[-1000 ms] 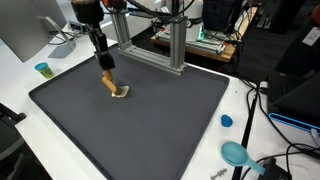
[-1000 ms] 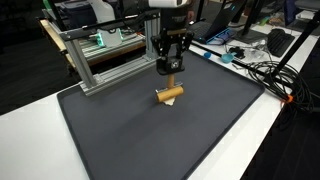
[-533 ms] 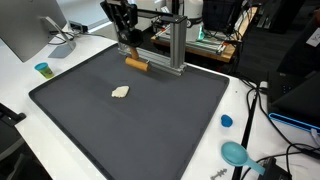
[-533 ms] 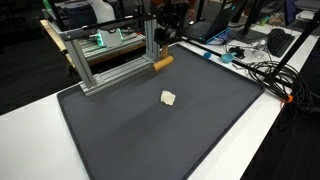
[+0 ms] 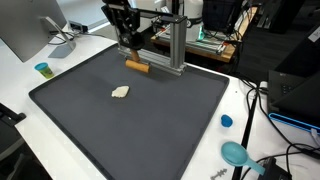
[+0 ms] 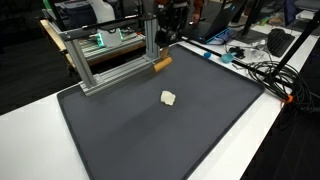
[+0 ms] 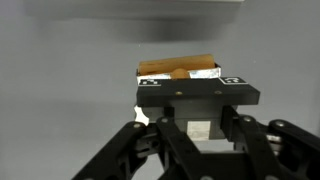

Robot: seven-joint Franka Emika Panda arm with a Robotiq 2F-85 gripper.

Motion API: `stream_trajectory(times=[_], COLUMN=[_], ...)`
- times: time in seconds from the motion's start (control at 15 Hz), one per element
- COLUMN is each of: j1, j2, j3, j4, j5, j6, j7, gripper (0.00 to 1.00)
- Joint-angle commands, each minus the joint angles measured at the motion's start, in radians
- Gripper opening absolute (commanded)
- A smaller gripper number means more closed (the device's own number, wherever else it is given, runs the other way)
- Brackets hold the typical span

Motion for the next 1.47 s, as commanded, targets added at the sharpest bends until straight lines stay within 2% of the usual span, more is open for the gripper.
stream_trajectory(times=[0.0,0.2,0.4,0.73,0.8,0.93,1.0,1.13,1.4], j1=[0.005,-0.019,-0.057,-0.155,-0.117,-0.147,-0.152,-0.145,-0.165], j2=[-0.054,-0.022,0.023,0.14,0.074,0.117,0.131,0.141,0.152], j3=[0.024,0.033,0.03,0.033,0.026,0.025,0.025,0.019,0.025], j4=[-0.05,-0.002,0.077,0.222,0.123,0.167,0.179,0.15,0.086], j5=[-0.042,-0.011,0.027,0.153,0.09,0.124,0.127,0.083,0.102], j6=[0.123,0.154,0.129,0.092,0.141,0.131,0.13,0.191,0.242], j7=[-0.101,-0.282,-0.508,-0.847,-0.741,-0.811,-0.822,-0.824,-0.845], gripper=[0.22,0.22,0.22,0.22,0.47,0.47,0.22,0.22,0.22])
